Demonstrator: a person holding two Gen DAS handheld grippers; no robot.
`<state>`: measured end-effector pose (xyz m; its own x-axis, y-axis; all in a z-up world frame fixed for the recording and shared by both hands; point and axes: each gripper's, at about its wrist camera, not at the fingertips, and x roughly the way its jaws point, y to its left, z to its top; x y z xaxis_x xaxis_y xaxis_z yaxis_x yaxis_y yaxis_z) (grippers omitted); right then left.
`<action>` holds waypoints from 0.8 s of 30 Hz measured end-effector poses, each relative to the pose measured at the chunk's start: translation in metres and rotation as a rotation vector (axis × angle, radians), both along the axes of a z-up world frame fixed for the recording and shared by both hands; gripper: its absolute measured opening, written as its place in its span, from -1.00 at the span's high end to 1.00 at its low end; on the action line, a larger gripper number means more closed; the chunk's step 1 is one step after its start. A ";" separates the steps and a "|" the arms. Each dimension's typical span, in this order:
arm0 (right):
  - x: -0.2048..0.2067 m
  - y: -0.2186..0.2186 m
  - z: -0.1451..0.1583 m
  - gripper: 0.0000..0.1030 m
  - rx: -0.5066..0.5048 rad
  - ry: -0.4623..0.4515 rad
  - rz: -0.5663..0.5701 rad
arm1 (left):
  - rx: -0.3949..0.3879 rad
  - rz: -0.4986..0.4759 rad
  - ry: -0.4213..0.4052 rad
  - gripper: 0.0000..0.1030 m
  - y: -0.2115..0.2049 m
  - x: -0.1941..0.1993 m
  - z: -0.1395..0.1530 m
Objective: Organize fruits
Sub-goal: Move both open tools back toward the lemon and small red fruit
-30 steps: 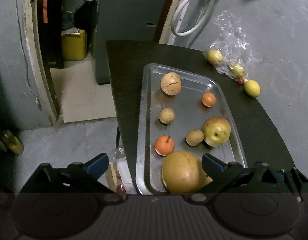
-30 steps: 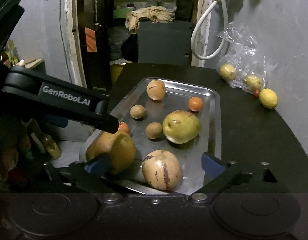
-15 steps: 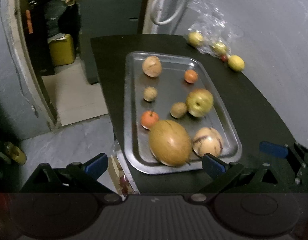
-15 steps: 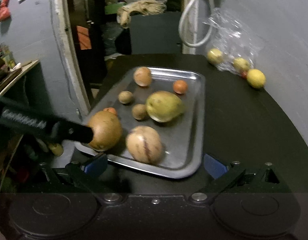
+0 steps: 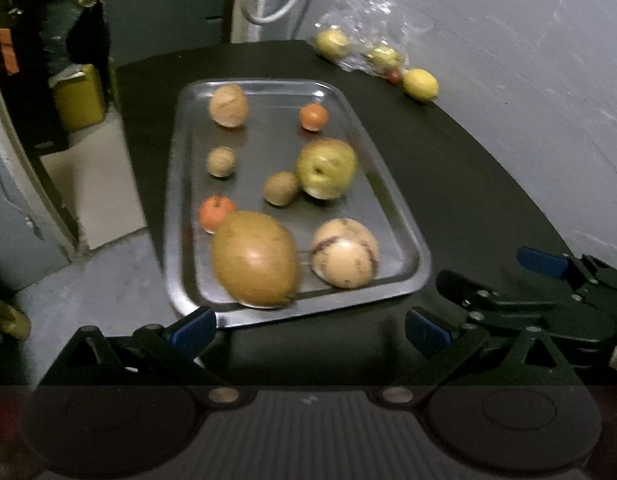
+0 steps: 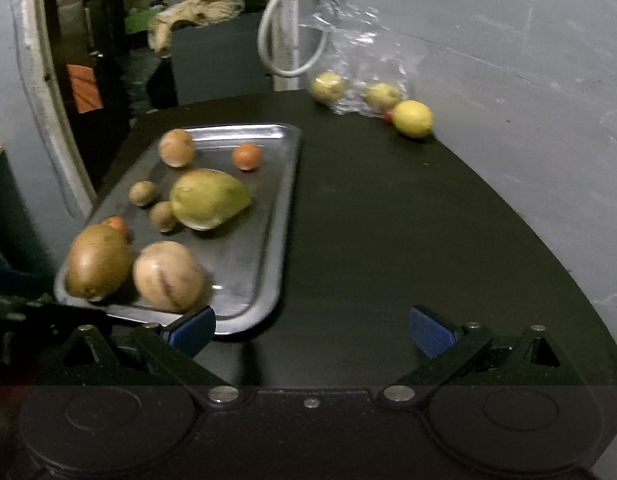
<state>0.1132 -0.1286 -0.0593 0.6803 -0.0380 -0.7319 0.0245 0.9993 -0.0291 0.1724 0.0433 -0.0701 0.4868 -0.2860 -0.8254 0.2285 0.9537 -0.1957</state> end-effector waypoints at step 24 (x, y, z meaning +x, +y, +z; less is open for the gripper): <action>0.014 -0.072 -0.002 -0.98 -0.041 0.018 -0.131 | -0.025 -0.069 0.026 -0.99 -0.073 0.018 0.011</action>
<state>0.1267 -0.2004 -0.0612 0.6542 -0.1565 -0.7399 0.1543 0.9854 -0.0720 0.1908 -0.0294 -0.0590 0.4438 -0.3389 -0.8296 0.2881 0.9306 -0.2260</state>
